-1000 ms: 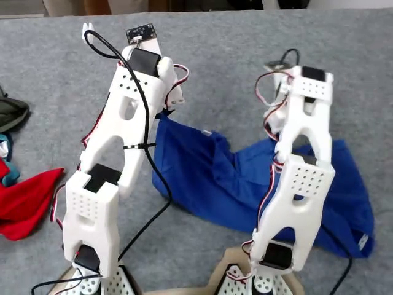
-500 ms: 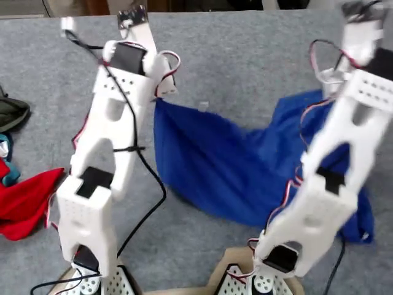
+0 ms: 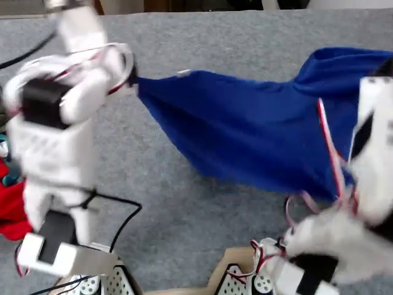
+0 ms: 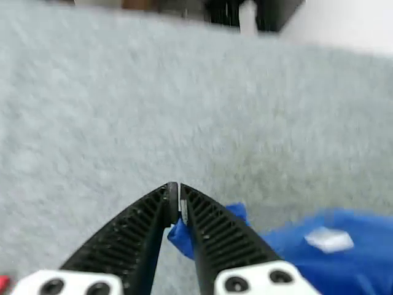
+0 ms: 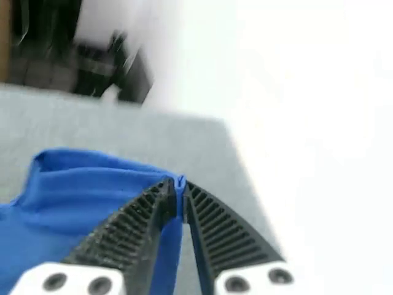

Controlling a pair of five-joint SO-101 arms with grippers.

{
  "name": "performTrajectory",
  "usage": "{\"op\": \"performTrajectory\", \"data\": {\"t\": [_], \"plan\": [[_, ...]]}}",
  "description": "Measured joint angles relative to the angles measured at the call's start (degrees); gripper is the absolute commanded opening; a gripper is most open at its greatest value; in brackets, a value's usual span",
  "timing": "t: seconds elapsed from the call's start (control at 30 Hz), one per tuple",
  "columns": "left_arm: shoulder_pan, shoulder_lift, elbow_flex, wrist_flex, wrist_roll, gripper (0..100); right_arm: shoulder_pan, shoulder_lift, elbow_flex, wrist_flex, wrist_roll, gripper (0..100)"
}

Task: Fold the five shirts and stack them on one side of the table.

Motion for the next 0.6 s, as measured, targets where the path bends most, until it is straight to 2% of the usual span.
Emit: {"op": "performTrajectory", "data": {"t": [0.3,0.6], "plan": [[-9.1,-19.3,3.0,0.0,-7.6,2,1.8,-15.5,-0.7,-8.5,0.0,0.4],[-19.3,-36.6,6.4,0.0,-14.9,2,1.8,-22.1,-1.8,-14.6,0.0,0.4]]}}
